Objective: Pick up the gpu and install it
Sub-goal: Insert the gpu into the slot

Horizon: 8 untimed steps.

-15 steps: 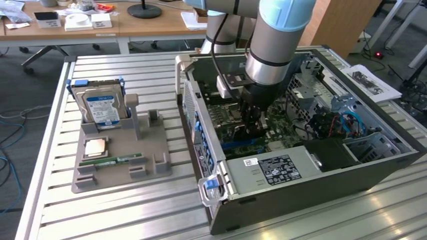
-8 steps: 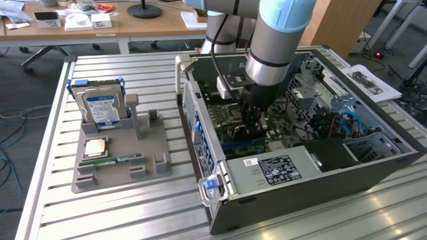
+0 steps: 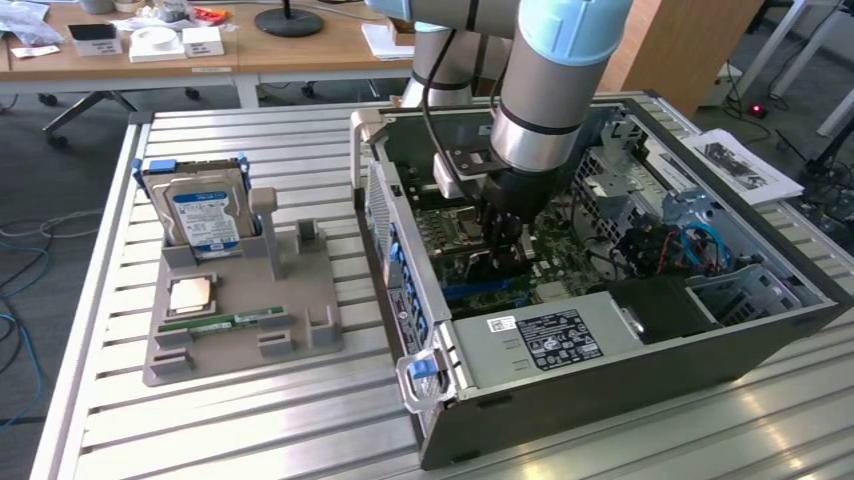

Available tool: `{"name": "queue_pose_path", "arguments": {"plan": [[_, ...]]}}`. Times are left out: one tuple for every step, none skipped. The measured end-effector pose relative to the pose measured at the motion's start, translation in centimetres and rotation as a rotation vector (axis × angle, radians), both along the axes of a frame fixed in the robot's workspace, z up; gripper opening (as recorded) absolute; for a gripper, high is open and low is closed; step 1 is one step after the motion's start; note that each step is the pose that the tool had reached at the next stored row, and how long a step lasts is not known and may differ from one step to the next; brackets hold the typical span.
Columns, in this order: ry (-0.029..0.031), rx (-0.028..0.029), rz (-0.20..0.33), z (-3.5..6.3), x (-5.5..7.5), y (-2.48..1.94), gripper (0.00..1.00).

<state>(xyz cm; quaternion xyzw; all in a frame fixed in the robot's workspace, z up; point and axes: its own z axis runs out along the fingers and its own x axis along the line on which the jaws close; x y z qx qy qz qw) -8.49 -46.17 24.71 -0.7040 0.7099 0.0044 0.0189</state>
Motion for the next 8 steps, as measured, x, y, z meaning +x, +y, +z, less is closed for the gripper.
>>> {"name": "queue_pose_path", "arguments": {"plan": [[0.0000,0.0000,-0.002,0.00,0.00,0.00,0.27],[0.0000,0.0000,-0.005,0.00,0.00,0.00,0.27],[0.0000,-0.0001,-0.009,0.00,0.00,0.00,0.27],[0.0000,-0.0001,-0.013,0.00,0.00,0.00,0.27],[0.0000,-0.0001,-0.017,0.00,0.00,0.00,0.27],[0.0000,0.0000,-0.021,-0.01,0.00,0.00,0.27],[0.0000,0.0001,-0.022,-0.01,0.00,0.00,0.27],[-0.0001,0.0000,-0.023,-0.01,0.00,0.00,0.27]]}}
